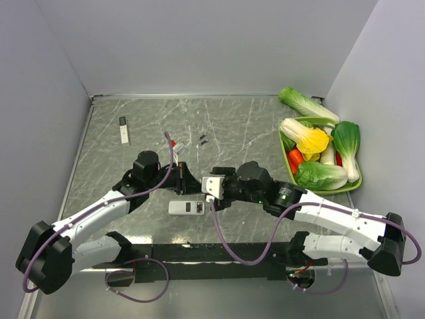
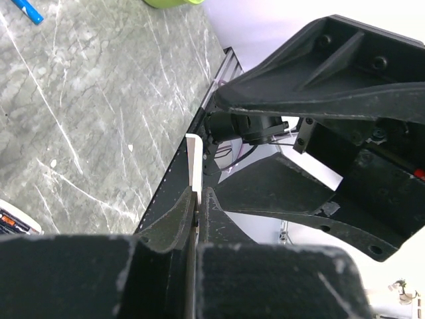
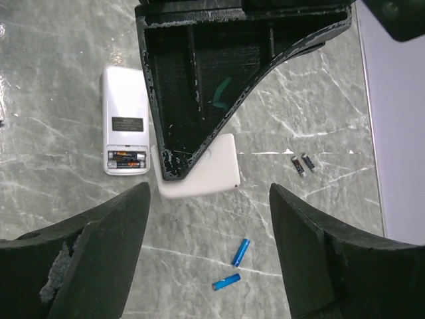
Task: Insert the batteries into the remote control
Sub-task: Pick up the battery cover at the center of the board.
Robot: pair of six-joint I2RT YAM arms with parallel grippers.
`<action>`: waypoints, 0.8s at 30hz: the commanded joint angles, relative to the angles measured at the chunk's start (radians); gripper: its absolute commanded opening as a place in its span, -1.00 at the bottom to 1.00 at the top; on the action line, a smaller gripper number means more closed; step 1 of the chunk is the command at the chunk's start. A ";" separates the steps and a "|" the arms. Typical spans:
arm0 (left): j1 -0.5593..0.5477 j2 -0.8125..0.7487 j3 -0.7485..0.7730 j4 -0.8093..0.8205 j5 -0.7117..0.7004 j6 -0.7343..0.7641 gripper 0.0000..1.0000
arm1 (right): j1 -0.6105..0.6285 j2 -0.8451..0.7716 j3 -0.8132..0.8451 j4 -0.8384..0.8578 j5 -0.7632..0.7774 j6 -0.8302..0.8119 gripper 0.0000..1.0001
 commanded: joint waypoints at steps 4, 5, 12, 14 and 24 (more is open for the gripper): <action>0.004 0.002 0.034 0.013 0.029 0.015 -0.97 | 0.008 0.045 0.086 -0.030 -0.066 -0.027 0.46; 0.004 0.004 0.037 0.012 0.029 0.015 -0.97 | 0.010 0.058 0.092 -0.042 -0.072 -0.030 0.42; 0.004 -0.003 0.043 0.004 0.030 0.018 -0.97 | 0.008 0.075 0.099 -0.067 -0.080 -0.024 0.29; 0.004 -0.003 0.042 0.004 0.030 0.015 -0.97 | 0.008 0.074 0.099 -0.067 -0.075 -0.025 0.29; 0.004 -0.001 0.048 0.018 0.042 -0.007 -0.97 | 0.016 0.094 0.099 -0.078 -0.045 -0.033 0.20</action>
